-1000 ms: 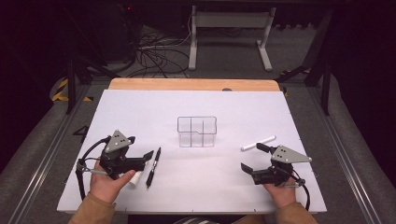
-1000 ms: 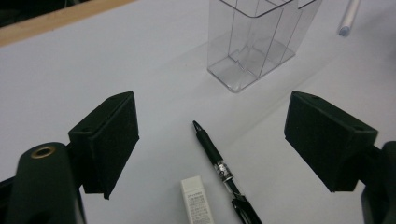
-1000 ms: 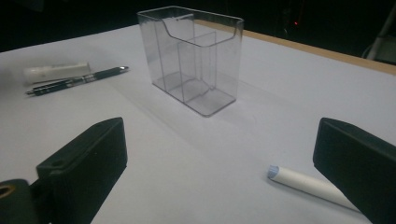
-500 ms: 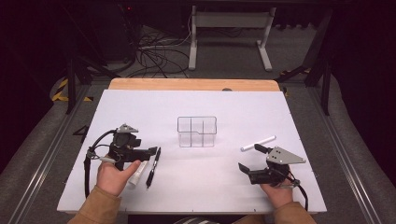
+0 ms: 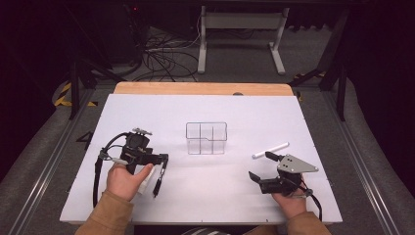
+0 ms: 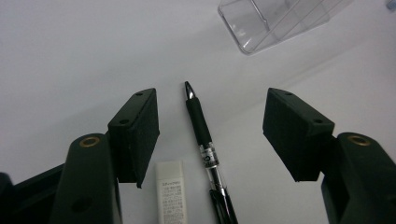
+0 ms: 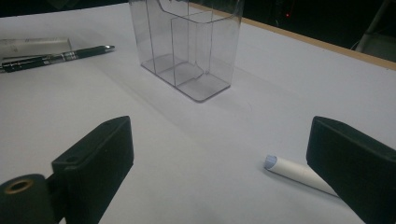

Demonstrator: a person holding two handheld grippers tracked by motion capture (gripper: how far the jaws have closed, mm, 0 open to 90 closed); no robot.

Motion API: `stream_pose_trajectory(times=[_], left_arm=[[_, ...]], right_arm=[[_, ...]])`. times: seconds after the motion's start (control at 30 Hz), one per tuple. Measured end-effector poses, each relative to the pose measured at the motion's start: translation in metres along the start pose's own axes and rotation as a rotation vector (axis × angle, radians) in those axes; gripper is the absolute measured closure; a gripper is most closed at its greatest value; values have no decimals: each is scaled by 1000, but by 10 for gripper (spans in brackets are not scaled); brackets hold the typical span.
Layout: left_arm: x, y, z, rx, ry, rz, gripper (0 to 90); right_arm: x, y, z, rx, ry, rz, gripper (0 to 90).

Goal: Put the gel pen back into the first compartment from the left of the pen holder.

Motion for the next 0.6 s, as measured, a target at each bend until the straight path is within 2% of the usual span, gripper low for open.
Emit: stream_pose_trajectory(times=[0.2,0.23,0.27,0.3,0.47,0.6], left_arm=[[1,2,-4,9,19,18,390],[0,3,-6,22,26,32,393],[0,3,-6,22,26,32,394],[0,2,-8,1,20,38,400],[0,4,-8,4,21,48,441],[0,8,-8,4,1,56,473]], right_arm=[[0,0,1,0,-6,-1,80],[0,0,1,0,-8,1,81],[0,0,1,2,-7,2,81],[0,0,1,3,-8,3,81],[0,0,2,4,-17,1,84],[0,1,3,9,-21,6,85]])
Point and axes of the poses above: each handheld gripper's, and its own axes: y roughly forward along the jaws, x roughly out of its top, z roughly to its left, the point moved 4 cm from there along y, roughly forward along the jaws, and after that the axes turned 1 degree about -y, right-handed, at the moved point
